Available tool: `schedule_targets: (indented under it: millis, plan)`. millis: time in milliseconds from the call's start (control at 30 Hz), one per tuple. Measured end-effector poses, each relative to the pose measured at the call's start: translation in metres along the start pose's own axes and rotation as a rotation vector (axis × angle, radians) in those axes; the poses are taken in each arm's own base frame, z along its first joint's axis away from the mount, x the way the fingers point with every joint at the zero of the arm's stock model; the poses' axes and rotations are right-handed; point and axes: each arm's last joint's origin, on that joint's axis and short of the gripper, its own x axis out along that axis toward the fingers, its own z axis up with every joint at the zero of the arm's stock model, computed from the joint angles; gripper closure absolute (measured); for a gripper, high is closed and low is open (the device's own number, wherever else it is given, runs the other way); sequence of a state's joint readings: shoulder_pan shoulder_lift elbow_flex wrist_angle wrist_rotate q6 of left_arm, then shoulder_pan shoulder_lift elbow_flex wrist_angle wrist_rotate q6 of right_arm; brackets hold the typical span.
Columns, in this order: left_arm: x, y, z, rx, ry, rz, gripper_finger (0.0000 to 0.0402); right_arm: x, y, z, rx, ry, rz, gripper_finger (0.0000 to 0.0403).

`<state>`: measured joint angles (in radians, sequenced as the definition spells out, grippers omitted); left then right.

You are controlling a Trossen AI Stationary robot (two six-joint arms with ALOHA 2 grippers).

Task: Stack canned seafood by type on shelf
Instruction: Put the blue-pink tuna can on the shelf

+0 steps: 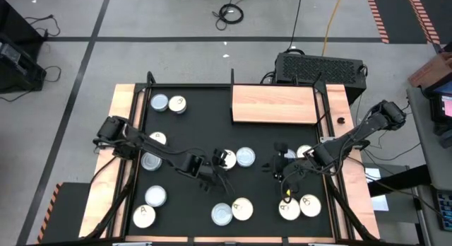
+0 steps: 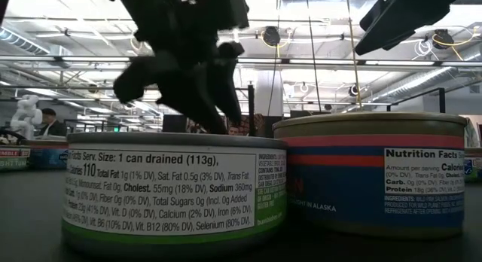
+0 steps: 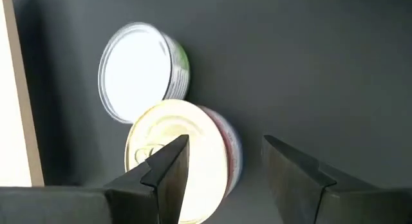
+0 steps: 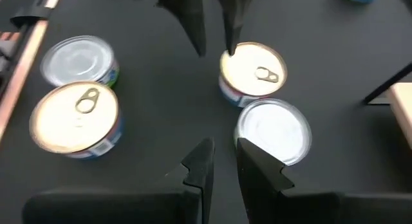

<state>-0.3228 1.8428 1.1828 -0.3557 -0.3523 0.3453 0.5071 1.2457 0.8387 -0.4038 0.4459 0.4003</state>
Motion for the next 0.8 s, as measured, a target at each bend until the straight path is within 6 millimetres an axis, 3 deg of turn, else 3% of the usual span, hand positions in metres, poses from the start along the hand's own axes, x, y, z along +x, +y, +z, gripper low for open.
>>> schedule_targets:
  millis: [800]
  plan:
    - [0.021,-0.007,-0.012,-0.064,0.131,0.044,0.0212,0.000,-0.002,0.000,-0.004,-0.014,-0.053,0.0342]
